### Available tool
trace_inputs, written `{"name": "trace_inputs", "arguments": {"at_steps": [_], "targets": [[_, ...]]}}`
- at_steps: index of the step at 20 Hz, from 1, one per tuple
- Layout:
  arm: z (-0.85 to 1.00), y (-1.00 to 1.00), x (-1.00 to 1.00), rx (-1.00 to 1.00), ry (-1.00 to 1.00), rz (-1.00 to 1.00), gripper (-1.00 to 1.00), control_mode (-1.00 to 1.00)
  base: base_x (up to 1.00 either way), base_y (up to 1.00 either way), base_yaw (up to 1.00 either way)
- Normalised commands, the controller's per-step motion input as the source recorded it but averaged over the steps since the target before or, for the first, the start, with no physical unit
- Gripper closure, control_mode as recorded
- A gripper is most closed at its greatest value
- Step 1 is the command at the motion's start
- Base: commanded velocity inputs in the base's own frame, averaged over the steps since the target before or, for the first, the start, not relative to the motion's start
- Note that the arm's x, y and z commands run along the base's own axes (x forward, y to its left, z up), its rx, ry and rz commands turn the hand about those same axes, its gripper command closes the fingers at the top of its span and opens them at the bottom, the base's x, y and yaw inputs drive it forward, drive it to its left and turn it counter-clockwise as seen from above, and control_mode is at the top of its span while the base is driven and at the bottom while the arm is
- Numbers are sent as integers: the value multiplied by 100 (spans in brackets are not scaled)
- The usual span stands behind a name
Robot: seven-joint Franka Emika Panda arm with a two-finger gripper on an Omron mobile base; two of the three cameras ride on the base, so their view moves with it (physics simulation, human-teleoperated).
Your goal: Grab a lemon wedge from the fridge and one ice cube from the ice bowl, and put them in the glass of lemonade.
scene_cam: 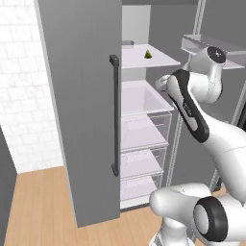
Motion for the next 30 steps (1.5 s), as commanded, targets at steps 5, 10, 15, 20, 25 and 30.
{"name": "trace_inputs", "arguments": {"at_steps": [5, 10, 15, 20, 25, 30], "targets": [[1, 5, 22, -1, 4, -17, -100, -100, 0, 0, 0], [7, 12, -30, -1, 0, -7, -100, -100, 0, 0, 0], [11, 22, -19, -3, 0, -6, -100, -100, 0, 0, 0], [7, 3, -5, -1, 0, -6, -100, -100, 0, 0, 0], [0, 0, 0, 0, -1, 0, -100, -100, 0, 0, 0], [0, 0, 6, 0, 0, 0, -100, 100, 74, 0, 0]]}}
